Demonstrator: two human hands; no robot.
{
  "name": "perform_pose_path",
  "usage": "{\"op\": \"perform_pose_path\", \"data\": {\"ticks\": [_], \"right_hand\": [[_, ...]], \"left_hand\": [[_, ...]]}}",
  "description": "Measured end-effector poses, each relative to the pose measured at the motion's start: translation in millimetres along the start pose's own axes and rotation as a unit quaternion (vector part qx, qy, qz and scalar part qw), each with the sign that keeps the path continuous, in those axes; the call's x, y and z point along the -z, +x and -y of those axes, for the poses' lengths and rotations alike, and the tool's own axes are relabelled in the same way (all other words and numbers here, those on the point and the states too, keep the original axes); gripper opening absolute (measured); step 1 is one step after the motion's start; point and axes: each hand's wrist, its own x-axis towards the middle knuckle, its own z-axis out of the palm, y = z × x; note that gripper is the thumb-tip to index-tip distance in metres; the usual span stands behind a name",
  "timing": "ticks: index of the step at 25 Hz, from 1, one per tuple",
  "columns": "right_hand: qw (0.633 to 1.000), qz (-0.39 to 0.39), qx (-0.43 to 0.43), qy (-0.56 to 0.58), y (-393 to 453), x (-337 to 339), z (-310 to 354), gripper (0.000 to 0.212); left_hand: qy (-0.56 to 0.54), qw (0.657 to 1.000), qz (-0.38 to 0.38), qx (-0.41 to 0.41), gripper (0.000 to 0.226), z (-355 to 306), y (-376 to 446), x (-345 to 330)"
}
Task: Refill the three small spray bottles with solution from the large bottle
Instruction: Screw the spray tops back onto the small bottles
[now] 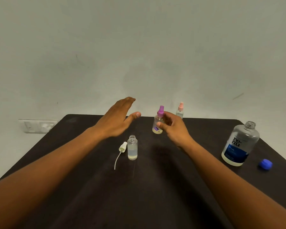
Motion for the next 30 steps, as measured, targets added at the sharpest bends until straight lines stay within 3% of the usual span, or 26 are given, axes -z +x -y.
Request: {"op": "perform_pose_path", "data": {"ticks": [7, 17, 24, 30], "right_hand": [[0.997, -0.001, -0.024, -0.074, 72, -24, -32, 0.044], [0.994, 0.011, -0.057, -0.097, 88, -34, -46, 0.047], [0.993, 0.016, -0.074, -0.092, 48, -20, -29, 0.075], [0.998, 0.024, -0.040, -0.049, -40, -2, 22, 0.065]], "left_hand": [[-0.003, 1.000, 0.019, 0.021, 0.071, 34, 24, -30], [-0.001, 0.999, 0.032, 0.019, 0.069, 44, 25, -43], [0.011, 0.999, 0.030, 0.031, 0.068, 31, -3, -19], [0.007, 0.999, 0.018, 0.039, 0.066, -3, -58, 26]]}}
